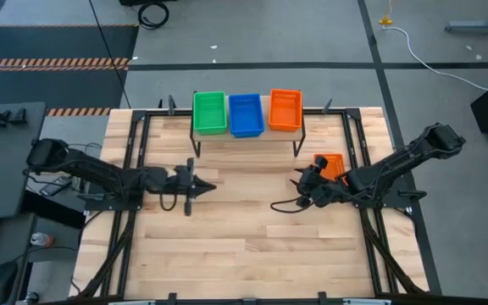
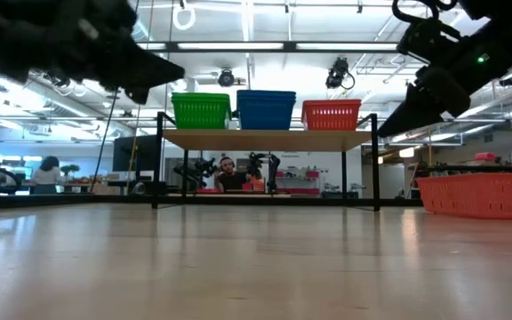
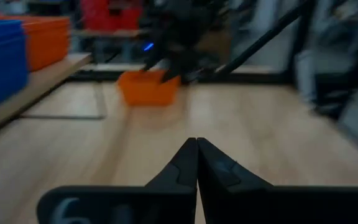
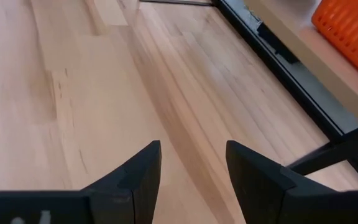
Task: Stack baskets on shelf by color
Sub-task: Stack the orange bin on the orange bin on the shelf, then return to Home Position
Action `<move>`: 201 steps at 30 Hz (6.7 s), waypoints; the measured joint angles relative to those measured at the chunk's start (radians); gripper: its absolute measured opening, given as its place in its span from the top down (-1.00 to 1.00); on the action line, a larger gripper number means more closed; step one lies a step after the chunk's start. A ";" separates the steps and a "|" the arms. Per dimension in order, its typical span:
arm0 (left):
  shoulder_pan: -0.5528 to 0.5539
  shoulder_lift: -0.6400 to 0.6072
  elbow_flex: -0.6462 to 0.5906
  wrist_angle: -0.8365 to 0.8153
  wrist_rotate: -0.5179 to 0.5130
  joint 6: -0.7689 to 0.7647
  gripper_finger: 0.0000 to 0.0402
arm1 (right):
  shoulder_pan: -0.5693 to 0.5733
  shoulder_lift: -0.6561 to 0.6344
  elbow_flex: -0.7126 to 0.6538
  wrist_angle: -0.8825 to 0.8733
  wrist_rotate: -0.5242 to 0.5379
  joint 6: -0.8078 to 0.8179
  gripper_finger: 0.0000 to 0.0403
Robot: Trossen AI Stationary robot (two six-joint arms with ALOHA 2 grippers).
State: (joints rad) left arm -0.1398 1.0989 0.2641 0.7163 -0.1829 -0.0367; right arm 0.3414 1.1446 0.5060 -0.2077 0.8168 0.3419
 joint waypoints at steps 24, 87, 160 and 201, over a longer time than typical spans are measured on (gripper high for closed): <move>0.009 0.020 -0.241 0.337 -0.004 -0.020 0.91 | -0.061 -0.016 0.032 -0.019 -0.130 -0.019 0.07; -0.028 0.020 -0.240 0.167 -0.026 -0.091 0.95 | -0.061 0.205 0.131 -0.903 -0.583 0.426 0.92; -0.028 0.020 -0.240 0.137 -0.026 -0.111 0.86 | -0.695 0.245 0.895 -0.844 -0.478 -0.607 0.91; -0.011 -0.023 -0.240 0.278 -0.041 -0.113 0.97 | -0.609 -0.084 0.783 -0.658 -0.570 -0.348 0.30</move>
State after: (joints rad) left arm -0.1508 1.0761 0.0242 0.9942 -0.2235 -0.1493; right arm -0.2680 1.0606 1.2887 -0.8653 0.2472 -0.0062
